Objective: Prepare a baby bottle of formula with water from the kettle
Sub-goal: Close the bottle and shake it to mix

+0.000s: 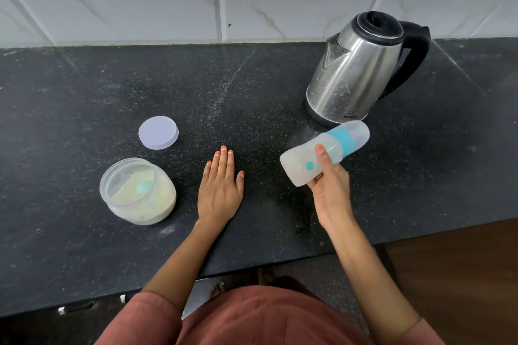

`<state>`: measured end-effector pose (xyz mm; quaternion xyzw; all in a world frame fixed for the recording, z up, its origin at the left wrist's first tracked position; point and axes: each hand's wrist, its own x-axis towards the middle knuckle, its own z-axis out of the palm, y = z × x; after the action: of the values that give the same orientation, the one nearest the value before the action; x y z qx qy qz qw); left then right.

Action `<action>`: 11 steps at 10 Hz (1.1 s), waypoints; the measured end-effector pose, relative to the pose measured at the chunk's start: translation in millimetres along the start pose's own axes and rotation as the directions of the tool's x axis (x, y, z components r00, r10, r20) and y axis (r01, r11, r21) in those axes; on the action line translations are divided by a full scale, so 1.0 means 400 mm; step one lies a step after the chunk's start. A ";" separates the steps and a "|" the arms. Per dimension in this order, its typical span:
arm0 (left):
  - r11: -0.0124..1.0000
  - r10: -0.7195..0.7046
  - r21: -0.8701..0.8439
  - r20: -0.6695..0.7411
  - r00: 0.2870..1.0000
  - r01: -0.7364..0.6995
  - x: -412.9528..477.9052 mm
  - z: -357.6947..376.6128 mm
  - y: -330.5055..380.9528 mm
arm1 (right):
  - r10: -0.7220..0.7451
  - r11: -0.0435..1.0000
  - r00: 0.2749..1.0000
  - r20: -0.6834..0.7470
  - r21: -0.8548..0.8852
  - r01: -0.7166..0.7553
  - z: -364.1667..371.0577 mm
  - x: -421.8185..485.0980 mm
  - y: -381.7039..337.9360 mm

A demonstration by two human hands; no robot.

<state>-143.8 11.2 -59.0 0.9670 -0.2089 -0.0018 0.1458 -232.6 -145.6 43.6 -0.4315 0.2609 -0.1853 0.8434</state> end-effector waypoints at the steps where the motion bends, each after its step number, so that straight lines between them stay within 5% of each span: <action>1: 1.000 0.001 -0.008 -0.001 1.000 -0.001 0.000 0.000 0.000 | 0.064 0.978 0.992 0.106 -0.204 -0.041 -0.008 -0.033 0.025; 2: 1.000 0.003 -0.007 -0.002 1.000 -0.003 0.000 0.001 0.000 | 0.077 0.958 0.980 0.181 -0.284 -0.023 -0.022 -0.046 0.022; 3: 1.000 0.007 -0.012 -0.003 1.000 -0.007 -0.002 0.002 -0.001 | 0.037 0.999 0.999 0.019 0.029 -0.038 -0.015 -0.007 -0.001; 4: 1.000 0.005 0.004 -0.005 1.000 -0.005 -0.002 0.003 -0.003 | 0.036 0.999 0.999 0.021 0.010 -0.036 -0.010 -0.006 0.005; 5: 1.000 0.007 0.011 0.001 1.000 -0.007 0.001 0.004 -0.005 | 0.105 0.939 0.965 0.239 -0.345 -0.017 -0.021 -0.046 0.022; 7: 1.000 0.005 0.003 -0.006 1.000 -0.005 0.000 0.004 -0.002 | 0.024 0.998 0.998 0.064 0.048 -0.027 -0.015 0.000 -0.008; 9: 1.000 0.003 0.008 0.001 1.000 -0.003 0.003 0.004 -0.003 | 0.130 0.911 0.945 0.301 -0.413 0.006 -0.016 -0.053 0.018; 10: 1.000 0.007 0.007 -0.006 1.000 -0.007 0.001 0.003 -0.002 | 0.093 0.989 0.983 0.155 -0.129 -0.073 -0.007 -0.021 0.000; 11: 1.000 0.006 0.008 -0.005 1.000 -0.006 0.002 0.004 -0.002 | 0.066 0.995 0.992 0.111 -0.082 -0.057 0.004 -0.017 0.010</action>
<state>-142.9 11.4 -60.6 0.9670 -0.2113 0.0019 0.1422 -236.8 -138.7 43.0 -0.4662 0.2326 -0.1237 0.8445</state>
